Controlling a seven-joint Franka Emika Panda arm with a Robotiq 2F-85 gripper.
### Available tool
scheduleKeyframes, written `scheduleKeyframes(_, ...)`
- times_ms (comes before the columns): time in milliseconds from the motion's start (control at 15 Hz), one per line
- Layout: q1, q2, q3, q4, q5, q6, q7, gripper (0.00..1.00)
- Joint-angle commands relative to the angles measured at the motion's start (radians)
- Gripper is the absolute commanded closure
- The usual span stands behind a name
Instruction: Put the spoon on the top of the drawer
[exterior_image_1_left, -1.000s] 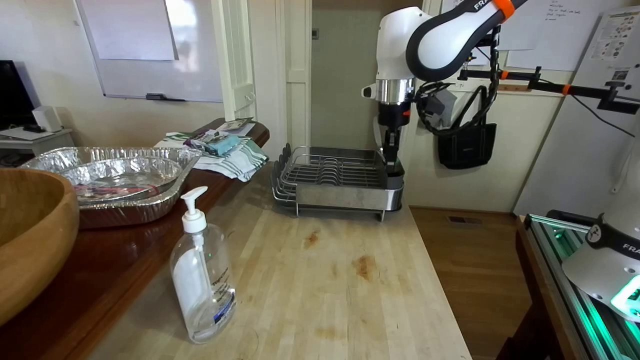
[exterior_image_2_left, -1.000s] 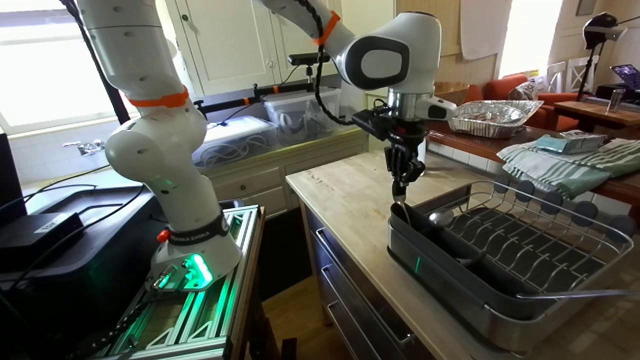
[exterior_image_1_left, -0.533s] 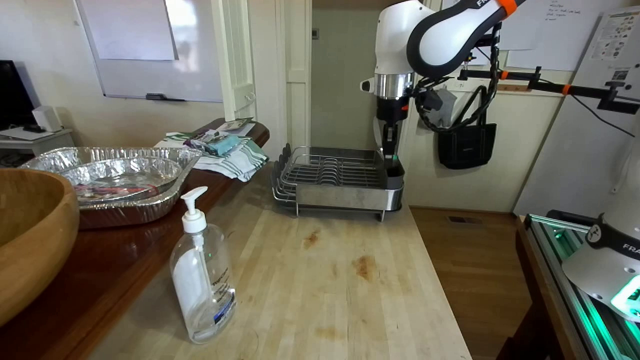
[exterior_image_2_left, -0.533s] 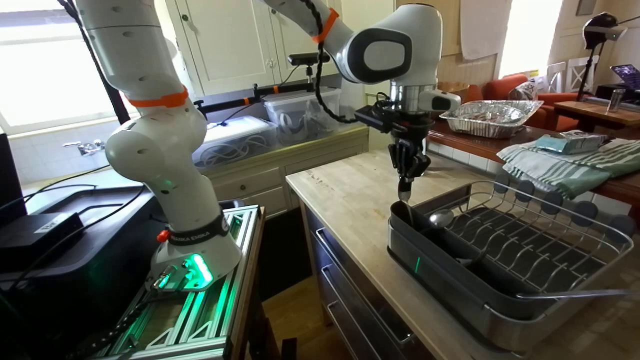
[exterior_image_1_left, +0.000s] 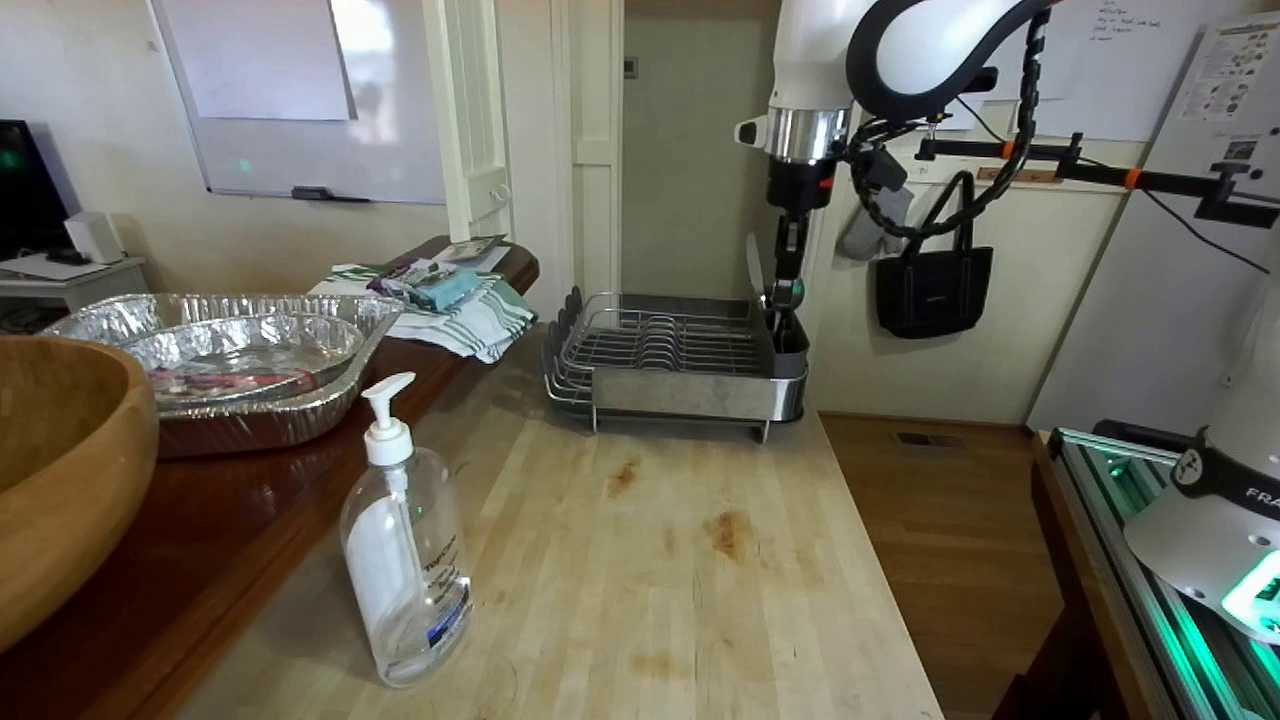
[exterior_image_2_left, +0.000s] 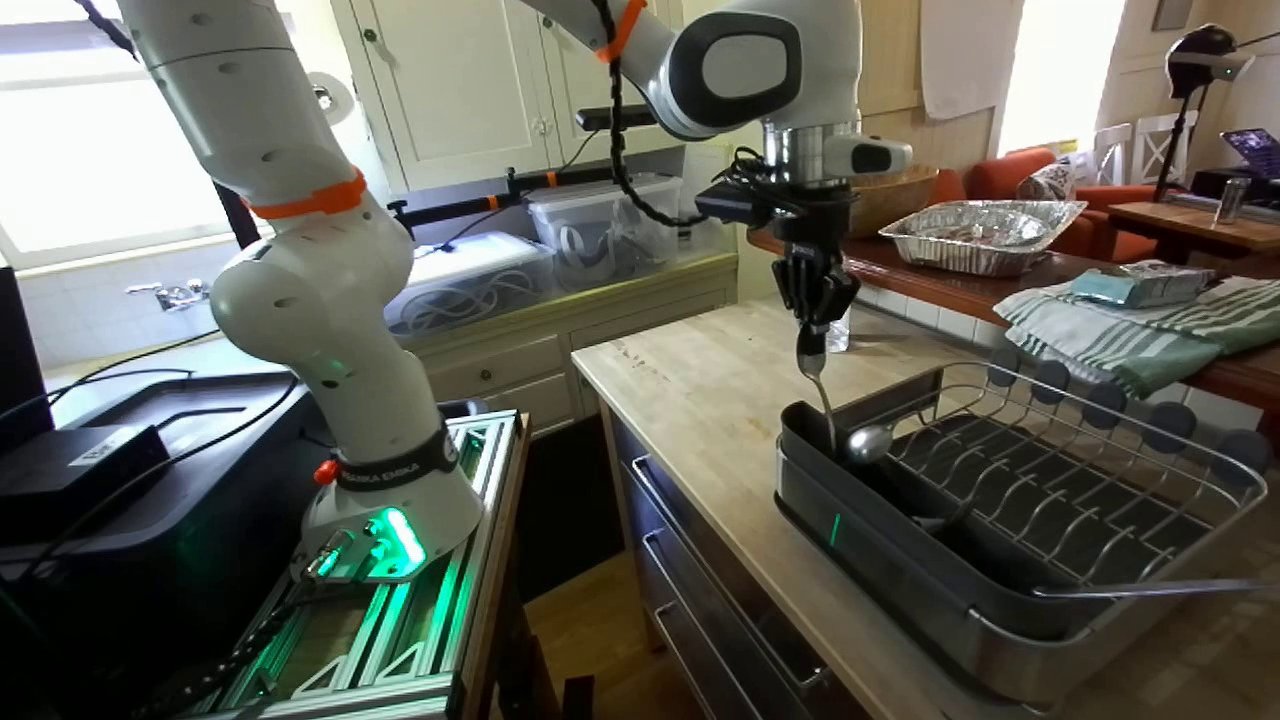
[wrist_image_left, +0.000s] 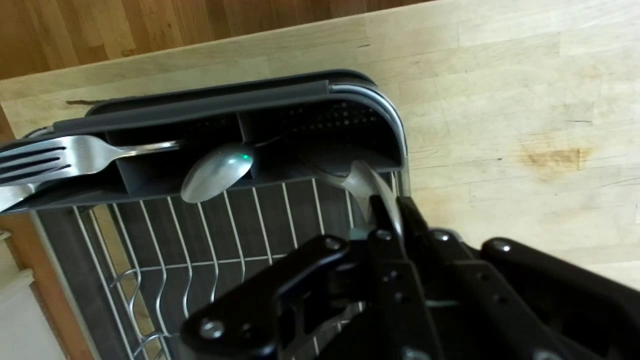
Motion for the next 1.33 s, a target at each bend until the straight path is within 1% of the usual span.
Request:
scheduleKeyframes(0,0.0,-0.09,0.001,-0.041,-0.045,-0.018,0.01,0.98)
scheduleKeyframes(267,0.008,-0.153,0.01,-0.055,-0.053,-0.013,-0.012,0.98)
scheduleKeyframes(600,0.026,-0.19,0.035,-0.039,-0.089,-0.025,-0.034,0.98)
scheduleKeyframes(867,0.061,-0.191,0.06,-0.023,-0.111,-0.018,-0.082,0.98)
scheduleKeyframes(1267,0.123,-0.154,0.105,-0.003,-0.139,-0.021,-0.172,0.98)
